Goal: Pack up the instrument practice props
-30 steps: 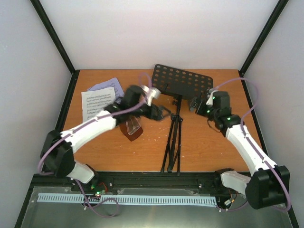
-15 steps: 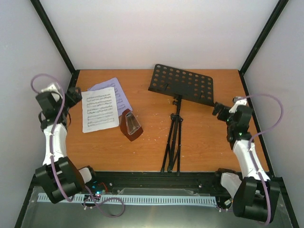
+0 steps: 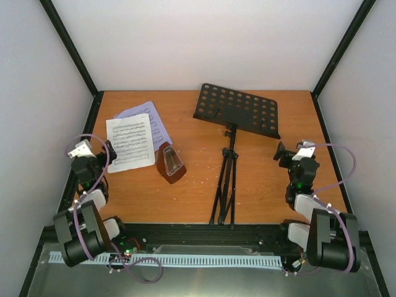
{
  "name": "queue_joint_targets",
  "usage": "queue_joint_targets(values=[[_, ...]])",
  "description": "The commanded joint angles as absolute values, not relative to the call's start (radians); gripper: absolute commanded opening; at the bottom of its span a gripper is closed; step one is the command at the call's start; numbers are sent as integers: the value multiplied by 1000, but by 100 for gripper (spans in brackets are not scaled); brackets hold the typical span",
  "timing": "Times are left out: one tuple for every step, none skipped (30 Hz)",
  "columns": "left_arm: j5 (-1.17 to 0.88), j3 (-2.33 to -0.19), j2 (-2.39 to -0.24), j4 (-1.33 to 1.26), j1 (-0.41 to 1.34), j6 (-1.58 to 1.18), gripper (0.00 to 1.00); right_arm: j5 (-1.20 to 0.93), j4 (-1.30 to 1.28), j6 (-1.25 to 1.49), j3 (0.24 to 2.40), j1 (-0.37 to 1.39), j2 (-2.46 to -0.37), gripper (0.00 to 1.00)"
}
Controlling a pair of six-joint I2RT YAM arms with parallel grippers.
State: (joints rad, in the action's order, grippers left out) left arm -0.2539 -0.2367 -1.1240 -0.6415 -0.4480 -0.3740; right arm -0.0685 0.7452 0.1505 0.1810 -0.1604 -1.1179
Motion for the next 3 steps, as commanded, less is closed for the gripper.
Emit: queue_joint_targets(values=[[-236,-220,-1205,-967,-380,-257,100,-1,954,79,156,-108,-1190,100],[-226,-231,-1224,-973,-365,-247,99,5,974,72,150,-99,-1205,100],[-219,-243,-1241,-972,-353,-242,100,5,994,66,145,-91,-1213,100]])
